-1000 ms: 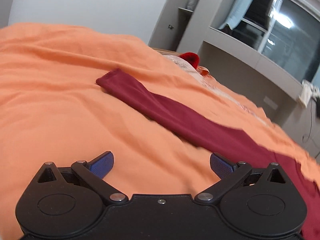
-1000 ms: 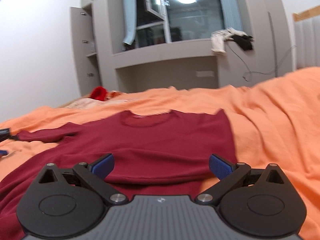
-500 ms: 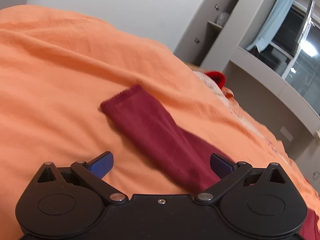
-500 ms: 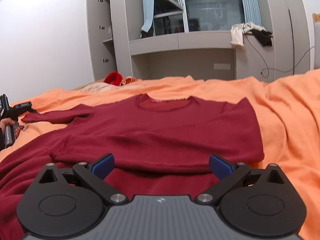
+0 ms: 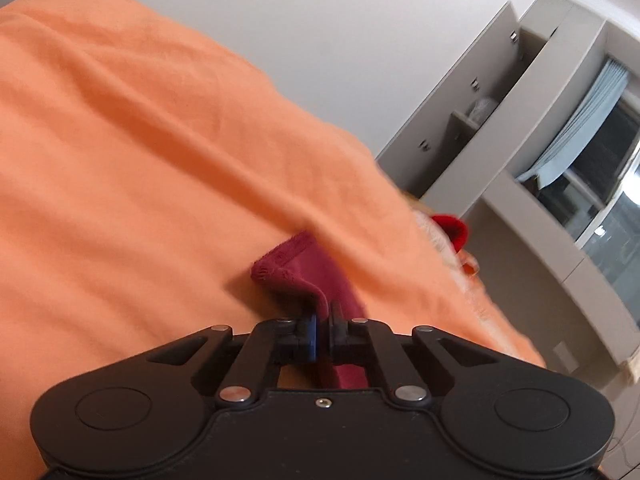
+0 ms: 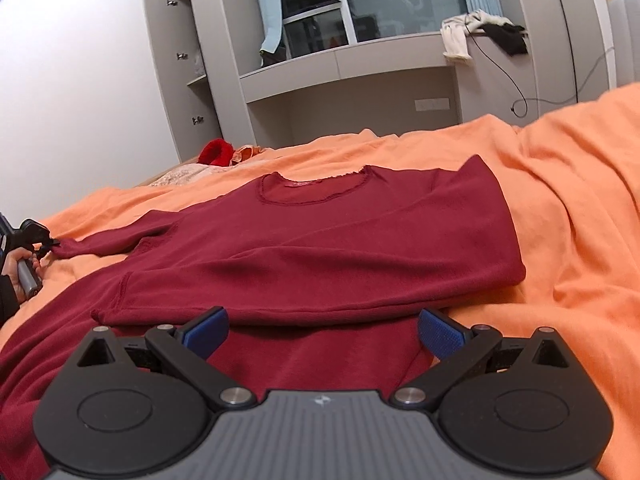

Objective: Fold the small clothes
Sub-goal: 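Grasp the sleeve cuff with the left gripper and lift it, then lay the held sleeve across the sweater body with the left gripper, release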

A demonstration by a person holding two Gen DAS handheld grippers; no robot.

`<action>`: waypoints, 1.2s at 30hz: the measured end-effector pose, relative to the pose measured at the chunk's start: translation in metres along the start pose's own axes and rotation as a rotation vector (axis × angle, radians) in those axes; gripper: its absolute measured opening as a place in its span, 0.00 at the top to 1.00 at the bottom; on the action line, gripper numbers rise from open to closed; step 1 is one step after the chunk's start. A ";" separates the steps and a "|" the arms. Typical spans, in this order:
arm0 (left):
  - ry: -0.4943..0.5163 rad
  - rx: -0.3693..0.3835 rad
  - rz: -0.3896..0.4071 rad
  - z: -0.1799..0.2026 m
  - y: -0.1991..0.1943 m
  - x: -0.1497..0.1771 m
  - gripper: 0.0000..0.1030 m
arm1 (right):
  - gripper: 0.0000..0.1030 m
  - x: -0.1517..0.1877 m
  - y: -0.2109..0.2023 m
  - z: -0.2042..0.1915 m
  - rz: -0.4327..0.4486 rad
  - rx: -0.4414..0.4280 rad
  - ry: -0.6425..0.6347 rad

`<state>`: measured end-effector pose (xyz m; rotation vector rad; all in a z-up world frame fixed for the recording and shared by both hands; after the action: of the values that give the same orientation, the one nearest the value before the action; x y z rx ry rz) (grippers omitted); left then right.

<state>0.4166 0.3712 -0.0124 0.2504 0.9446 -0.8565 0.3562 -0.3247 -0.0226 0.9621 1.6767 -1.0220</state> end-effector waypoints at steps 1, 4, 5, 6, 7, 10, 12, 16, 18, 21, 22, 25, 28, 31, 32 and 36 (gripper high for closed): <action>0.008 0.021 0.017 0.005 -0.006 -0.003 0.96 | 0.00 0.000 0.000 0.001 0.000 0.002 0.004; 0.086 0.105 0.085 0.030 -0.026 -0.009 0.96 | 0.00 0.000 -0.001 -0.001 0.003 0.002 -0.002; 0.111 0.134 0.103 0.041 -0.035 -0.010 0.97 | 0.00 0.000 -0.001 -0.002 0.005 -0.001 -0.008; 0.130 0.165 0.113 0.051 -0.042 -0.010 0.97 | 0.00 0.000 -0.001 -0.004 0.007 -0.001 -0.015; 0.150 0.203 0.122 0.064 -0.050 -0.010 0.97 | 0.00 0.000 -0.001 -0.006 0.010 0.001 -0.024; 0.211 0.341 0.136 0.102 -0.079 -0.009 0.97 | 0.00 -0.001 -0.004 -0.010 0.024 0.002 -0.044; 0.244 0.446 0.124 0.131 -0.102 -0.007 0.97 | 0.00 -0.002 -0.006 -0.011 0.035 0.001 -0.049; 0.344 0.645 0.129 0.188 -0.156 0.004 0.97 | 0.00 -0.005 -0.011 -0.012 0.058 0.000 -0.049; 0.403 0.732 0.133 0.215 -0.186 0.018 0.97 | 0.00 -0.007 -0.012 -0.012 0.070 0.001 -0.051; 0.499 0.836 0.138 0.249 -0.234 0.044 0.96 | 0.00 -0.010 -0.016 -0.014 0.089 0.003 -0.054; 0.534 0.869 0.139 0.258 -0.251 0.053 0.96 | 0.00 -0.011 -0.017 -0.014 0.096 0.006 -0.057; 0.600 0.942 0.124 0.278 -0.298 0.086 0.96 | 0.00 -0.015 -0.020 -0.017 0.119 0.012 -0.057; 0.624 0.980 0.075 0.289 -0.332 0.118 0.96 | 0.00 -0.019 -0.022 -0.020 0.139 0.014 -0.040; 0.669 1.018 0.014 0.295 -0.357 0.153 0.96 | 0.00 -0.022 -0.025 -0.022 0.155 0.032 -0.034; 0.685 1.030 -0.007 0.292 -0.361 0.167 0.96 | 0.00 -0.023 -0.026 -0.022 0.157 0.042 -0.037; 0.778 1.091 -0.110 0.272 -0.385 0.217 0.96 | 0.00 -0.024 -0.029 -0.018 0.167 0.075 -0.043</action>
<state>0.3618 -0.1419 0.0387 1.5658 1.1096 -1.3574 0.3312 -0.3217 0.0105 1.1018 1.5049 -0.9924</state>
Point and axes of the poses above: each gripper's, at about its wrist camera, not at the fingertips, and y roughly the way its jaws point, z to its right, x to its underside, the point moved 4 cm from there along y, roughly the way its jaws point, and after that the axes turned 15 degrees about z, right-handed, at the moved point
